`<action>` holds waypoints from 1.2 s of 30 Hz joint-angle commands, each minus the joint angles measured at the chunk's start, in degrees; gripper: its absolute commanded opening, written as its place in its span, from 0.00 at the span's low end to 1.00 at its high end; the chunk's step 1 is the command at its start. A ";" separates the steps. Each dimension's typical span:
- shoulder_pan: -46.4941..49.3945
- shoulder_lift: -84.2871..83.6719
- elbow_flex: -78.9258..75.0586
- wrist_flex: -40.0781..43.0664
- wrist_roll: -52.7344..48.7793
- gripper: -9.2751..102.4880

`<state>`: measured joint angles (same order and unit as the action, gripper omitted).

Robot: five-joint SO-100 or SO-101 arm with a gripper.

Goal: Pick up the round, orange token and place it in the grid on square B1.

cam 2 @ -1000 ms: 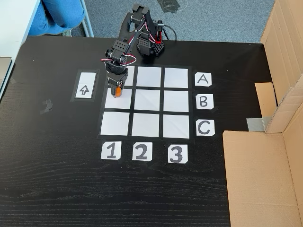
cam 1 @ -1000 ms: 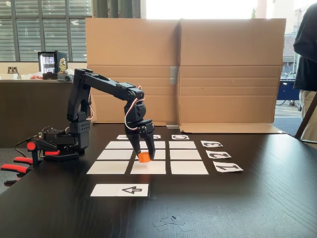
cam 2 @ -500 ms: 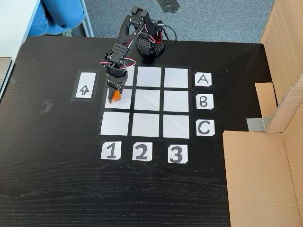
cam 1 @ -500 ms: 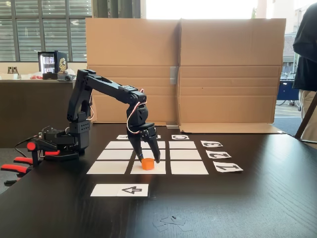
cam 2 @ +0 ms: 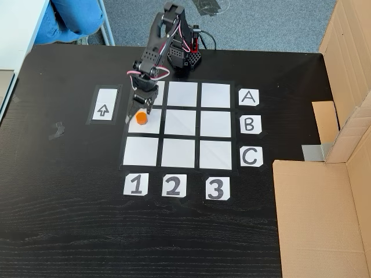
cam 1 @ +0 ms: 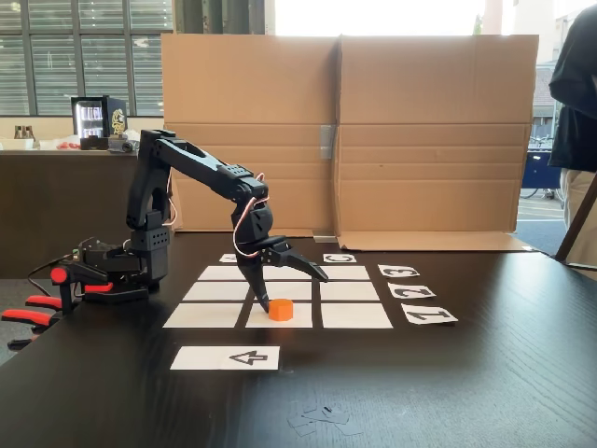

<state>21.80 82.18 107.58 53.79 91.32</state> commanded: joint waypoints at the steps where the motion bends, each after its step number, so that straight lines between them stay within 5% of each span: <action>1: 2.55 10.46 6.06 -4.48 0.18 0.71; 11: 17.75 42.89 20.57 -13.01 -0.88 0.75; 19: 39.64 63.72 20.83 -13.54 -0.18 0.74; 23: 51.86 71.10 22.15 -13.54 0.44 0.60; 29: 65.21 84.02 31.90 -13.27 0.44 0.08; 36: 71.98 95.89 46.14 -5.80 -0.35 0.08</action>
<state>92.37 174.73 149.77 45.09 91.49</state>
